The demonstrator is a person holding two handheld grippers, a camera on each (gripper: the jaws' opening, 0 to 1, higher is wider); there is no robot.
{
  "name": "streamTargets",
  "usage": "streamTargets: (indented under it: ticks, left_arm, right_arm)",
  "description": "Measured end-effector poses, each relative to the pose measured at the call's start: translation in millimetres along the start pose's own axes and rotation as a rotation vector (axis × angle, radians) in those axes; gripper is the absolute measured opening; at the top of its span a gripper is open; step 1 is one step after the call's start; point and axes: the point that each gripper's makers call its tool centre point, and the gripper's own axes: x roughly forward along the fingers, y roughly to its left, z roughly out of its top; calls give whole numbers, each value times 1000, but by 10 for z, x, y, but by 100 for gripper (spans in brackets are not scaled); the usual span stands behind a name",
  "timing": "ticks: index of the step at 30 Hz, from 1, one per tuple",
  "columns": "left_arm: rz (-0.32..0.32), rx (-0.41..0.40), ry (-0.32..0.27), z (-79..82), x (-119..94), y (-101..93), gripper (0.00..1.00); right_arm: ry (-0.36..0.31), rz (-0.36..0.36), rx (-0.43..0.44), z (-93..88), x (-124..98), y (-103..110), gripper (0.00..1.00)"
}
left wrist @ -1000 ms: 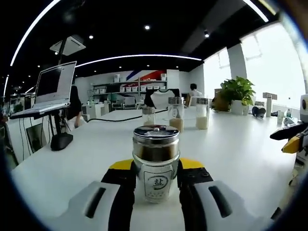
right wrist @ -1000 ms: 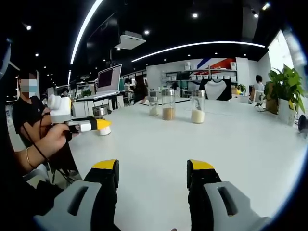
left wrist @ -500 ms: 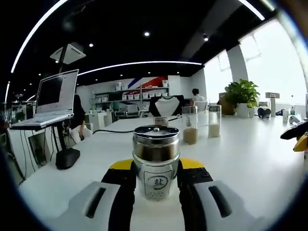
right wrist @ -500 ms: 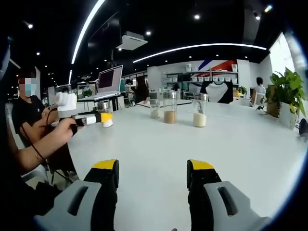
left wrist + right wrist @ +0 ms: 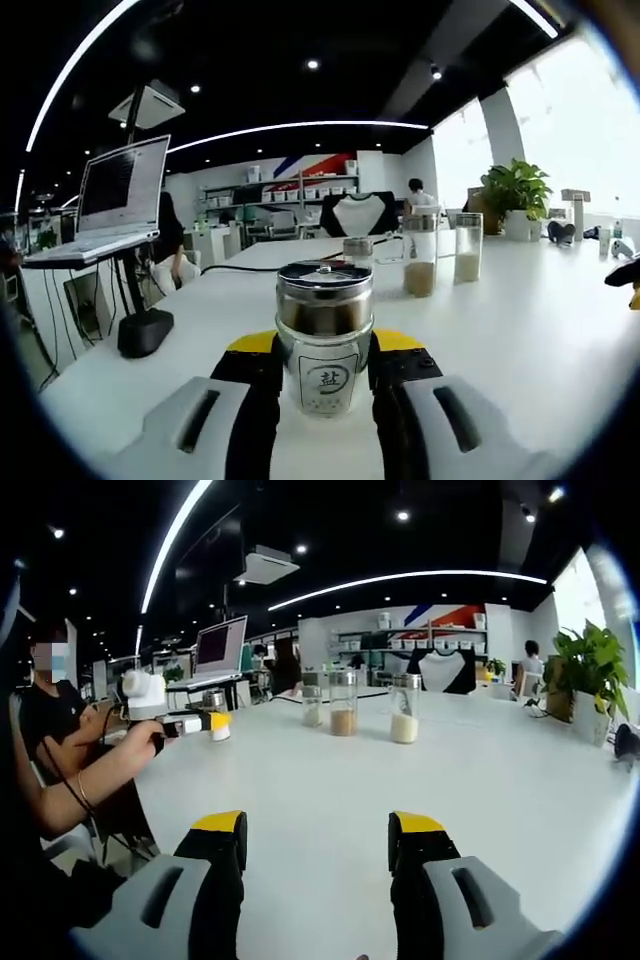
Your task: Rotate the seasoning bottle until the label or dispensing opening points toward the visible target arrow and the bottle remains upright within the marked orientation range
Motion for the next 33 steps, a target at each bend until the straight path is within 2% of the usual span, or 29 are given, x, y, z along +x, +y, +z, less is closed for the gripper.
streamTargets:
  ticks: [8, 9, 11, 22, 25, 30, 33]
  left_arm:
    - [-1, -1, 39, -135, 47, -15, 35]
    - [-11, -30, 3, -82, 69, -52, 35]
    - [-23, -29, 22, -106, 63, -55, 35]
    - [-22, -42, 26, -108, 52, -49, 35]
    - [-18, -48, 30, -116, 57, -31, 35]
    - [-17, -36, 33, -127, 52, -21, 35]
    - [-18, -24, 47, -156, 47, -17, 36]
  right_arm:
    - [0, -4, 0, 10, 1, -24, 56]
    - [0, -4, -1, 10, -1, -25, 56]
    - [-5, -2, 5, 16, -6, -21, 56]
    - [-17, 0, 11, 34, 1, -25, 56]
    - [-73, 26, 30, 145, -2, 20, 59]
    - [-102, 19, 10, 230, -4, 1, 59]
    - [-122, 25, 9, 283, -5, 7, 64]
